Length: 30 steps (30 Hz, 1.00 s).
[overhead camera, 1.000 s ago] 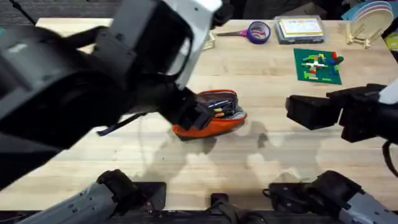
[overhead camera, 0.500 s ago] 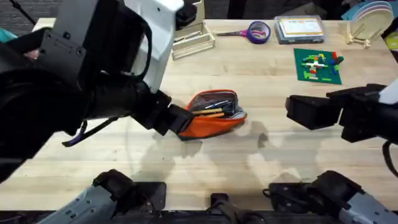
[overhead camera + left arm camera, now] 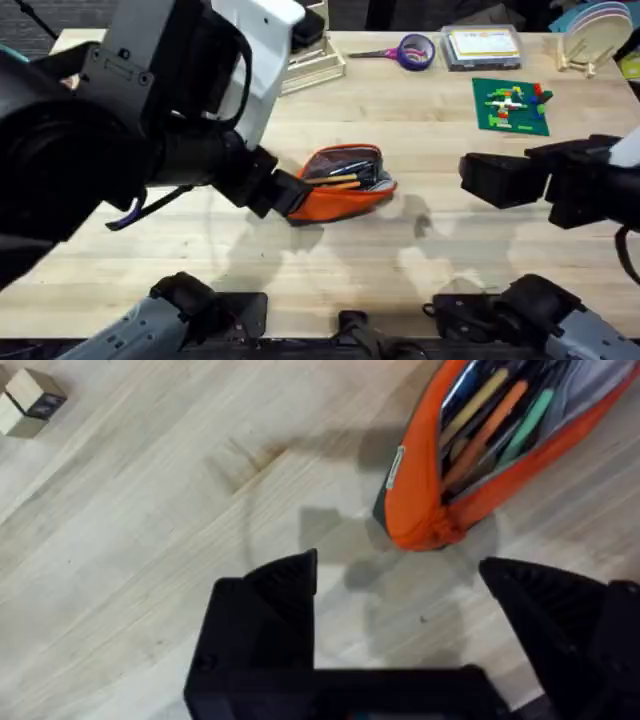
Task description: Unzip the bag, pick up the pens from the table one at a time and place them inside, then zip the bag closed.
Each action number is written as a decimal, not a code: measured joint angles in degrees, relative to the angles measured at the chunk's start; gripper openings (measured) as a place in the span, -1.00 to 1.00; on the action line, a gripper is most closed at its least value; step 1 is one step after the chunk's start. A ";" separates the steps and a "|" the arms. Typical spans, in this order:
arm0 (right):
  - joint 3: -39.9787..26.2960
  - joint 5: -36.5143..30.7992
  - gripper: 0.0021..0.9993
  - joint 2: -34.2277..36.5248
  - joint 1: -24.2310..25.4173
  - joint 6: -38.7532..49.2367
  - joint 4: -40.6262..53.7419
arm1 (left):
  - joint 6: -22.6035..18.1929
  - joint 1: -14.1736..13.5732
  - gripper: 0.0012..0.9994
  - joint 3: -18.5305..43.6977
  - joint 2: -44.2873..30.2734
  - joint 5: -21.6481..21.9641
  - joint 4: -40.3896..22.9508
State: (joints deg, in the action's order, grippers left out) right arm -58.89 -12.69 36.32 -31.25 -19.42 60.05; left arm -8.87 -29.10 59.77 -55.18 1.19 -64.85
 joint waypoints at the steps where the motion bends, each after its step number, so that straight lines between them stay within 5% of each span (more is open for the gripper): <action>1: 0.00 0.00 1.00 0.00 0.00 0.00 0.01 | -0.71 0.41 0.99 0.00 0.00 -0.06 -0.45; 6: 0.00 0.00 1.00 0.01 0.00 0.00 0.01 | -6.36 5.14 0.99 0.00 0.35 -2.50 -0.84; 10: 0.00 0.00 1.00 0.00 0.00 0.00 0.00 | -13.00 11.65 0.99 0.00 1.93 -6.72 -1.90; 16: 0.00 0.00 1.00 0.00 0.00 0.00 0.00 | -26.82 23.09 0.99 0.00 3.93 -16.09 -4.59; 30: 0.00 1.92 0.99 0.00 -0.02 -1.58 -0.09 | -56.55 43.90 0.99 0.00 3.18 -33.21 -9.42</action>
State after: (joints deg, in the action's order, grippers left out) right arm -58.89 -10.77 36.32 -31.27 -20.99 59.96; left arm -65.43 14.80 59.77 -51.99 -32.02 -74.27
